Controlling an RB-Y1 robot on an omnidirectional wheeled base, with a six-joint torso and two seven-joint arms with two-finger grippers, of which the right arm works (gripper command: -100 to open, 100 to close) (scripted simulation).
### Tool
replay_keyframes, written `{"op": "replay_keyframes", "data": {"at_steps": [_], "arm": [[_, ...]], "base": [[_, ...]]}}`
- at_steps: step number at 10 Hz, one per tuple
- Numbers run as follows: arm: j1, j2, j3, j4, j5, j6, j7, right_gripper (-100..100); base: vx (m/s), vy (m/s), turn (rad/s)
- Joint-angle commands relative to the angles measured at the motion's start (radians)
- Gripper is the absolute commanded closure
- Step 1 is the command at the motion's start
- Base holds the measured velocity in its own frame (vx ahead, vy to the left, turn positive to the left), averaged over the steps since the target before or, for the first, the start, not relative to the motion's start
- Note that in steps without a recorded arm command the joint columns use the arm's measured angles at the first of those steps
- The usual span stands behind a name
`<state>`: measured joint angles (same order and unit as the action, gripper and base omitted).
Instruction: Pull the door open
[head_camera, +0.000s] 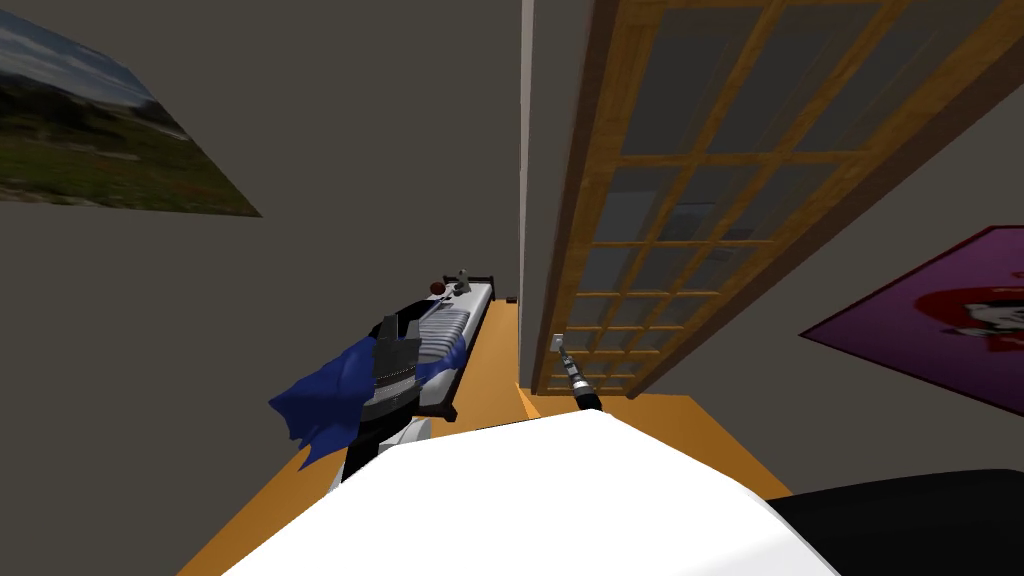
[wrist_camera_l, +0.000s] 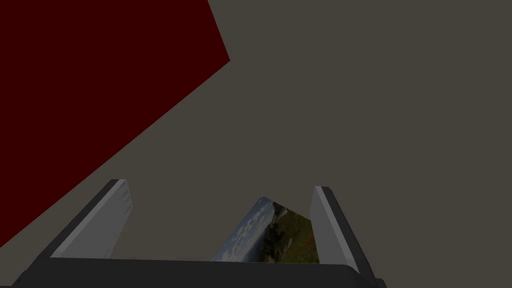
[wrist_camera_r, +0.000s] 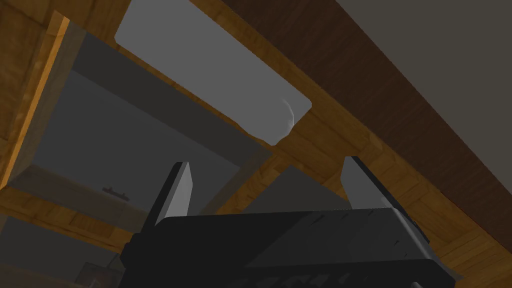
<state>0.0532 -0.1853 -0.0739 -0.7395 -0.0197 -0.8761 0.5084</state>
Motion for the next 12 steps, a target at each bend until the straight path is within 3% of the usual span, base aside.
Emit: {"op": "replay_keyframes", "data": {"at_steps": [1,12], "arm": [[0.012,-0.001,0.001,-0.011,0.021,-0.004,0.050,-100],[0.071,-0.005,0.006,-0.072,0.112,-0.016,0.311,-100]], "base": [[-0.001,0.018,-0.110],[0.005,0.015,-0.076]]}}
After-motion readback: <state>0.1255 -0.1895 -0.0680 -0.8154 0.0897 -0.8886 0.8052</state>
